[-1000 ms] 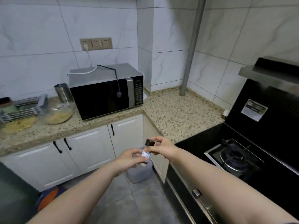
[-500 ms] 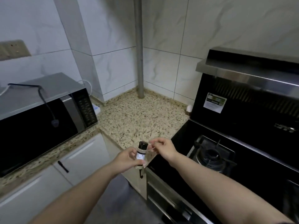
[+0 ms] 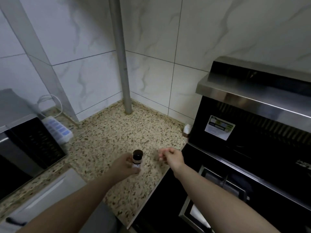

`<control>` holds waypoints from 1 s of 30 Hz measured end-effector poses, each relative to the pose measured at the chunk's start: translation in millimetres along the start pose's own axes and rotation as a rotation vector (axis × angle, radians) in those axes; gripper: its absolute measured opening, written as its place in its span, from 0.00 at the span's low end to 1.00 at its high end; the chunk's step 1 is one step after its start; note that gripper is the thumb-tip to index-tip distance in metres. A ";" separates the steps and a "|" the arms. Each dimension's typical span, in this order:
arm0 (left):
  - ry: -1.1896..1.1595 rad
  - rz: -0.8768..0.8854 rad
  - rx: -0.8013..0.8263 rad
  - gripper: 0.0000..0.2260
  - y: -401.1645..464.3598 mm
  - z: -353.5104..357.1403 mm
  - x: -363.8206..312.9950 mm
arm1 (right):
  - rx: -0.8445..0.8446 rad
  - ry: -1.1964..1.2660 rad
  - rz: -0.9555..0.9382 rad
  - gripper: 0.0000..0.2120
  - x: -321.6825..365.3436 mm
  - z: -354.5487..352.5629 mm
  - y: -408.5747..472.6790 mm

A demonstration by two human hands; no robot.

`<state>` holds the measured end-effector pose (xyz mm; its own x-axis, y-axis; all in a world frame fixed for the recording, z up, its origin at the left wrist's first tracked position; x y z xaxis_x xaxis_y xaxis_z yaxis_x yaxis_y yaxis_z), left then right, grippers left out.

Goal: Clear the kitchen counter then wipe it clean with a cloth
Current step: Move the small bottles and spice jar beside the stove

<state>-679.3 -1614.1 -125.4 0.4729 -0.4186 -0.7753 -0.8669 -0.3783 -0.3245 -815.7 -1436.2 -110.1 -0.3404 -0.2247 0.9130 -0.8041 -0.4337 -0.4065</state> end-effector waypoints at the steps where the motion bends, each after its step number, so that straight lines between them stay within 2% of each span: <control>1: -0.009 -0.001 0.020 0.13 13.6 0.5 -1.8 | 0.006 0.008 0.006 0.14 1.9 -3.2 6.3; 5: -0.001 0.051 0.037 0.09 65.1 1.5 -14.0 | 0.009 0.050 0.029 0.12 0.2 -18.1 27.4; 8: 0.032 0.081 0.051 0.12 103.8 9.6 -25.8 | -0.047 0.093 0.027 0.12 -3.8 -34.9 45.5; 11: 0.042 -0.002 0.034 0.16 138.8 15.0 -29.1 | -0.175 0.170 0.002 0.11 4.3 -56.7 61.9; 13: 0.027 0.026 0.146 0.12 172.7 27.3 -33.1 | -0.302 0.235 -0.005 0.11 11.7 -69.2 71.2; 17: 0.021 0.092 0.190 0.06 222.5 39.8 -49.9 | -0.425 0.273 0.025 0.10 16.0 -75.7 81.8; 19: 0.000 0.115 0.261 0.10 252.7 53.6 -54.3 | -0.488 0.312 0.043 0.09 13.4 -72.2 89.9; 23: 0.009 0.126 0.279 0.18 294.6 72.2 -64.4 | -0.509 0.336 0.081 0.11 -3.1 -50.8 91.7; 30: 0.195 0.236 0.223 0.17 348.3 103.9 -86.5 | -0.473 0.245 0.147 0.11 -46.1 -32.8 89.4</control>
<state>-1038.5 -1623.8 -227.6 0.2586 -0.6305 -0.7318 -0.9585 -0.0730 -0.2757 -887.8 -1436.0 -187.4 -0.5239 -0.0193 0.8516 -0.8515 0.0386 -0.5230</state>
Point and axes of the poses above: each hand's wrist, its own y-axis towards the middle knuckle, its own z-axis out of the palm, x = y × z, the point moved 7 cm from there along y, towards the middle knuckle, and after that the axes turned 2 degrees about x, right-handed, at the moved point
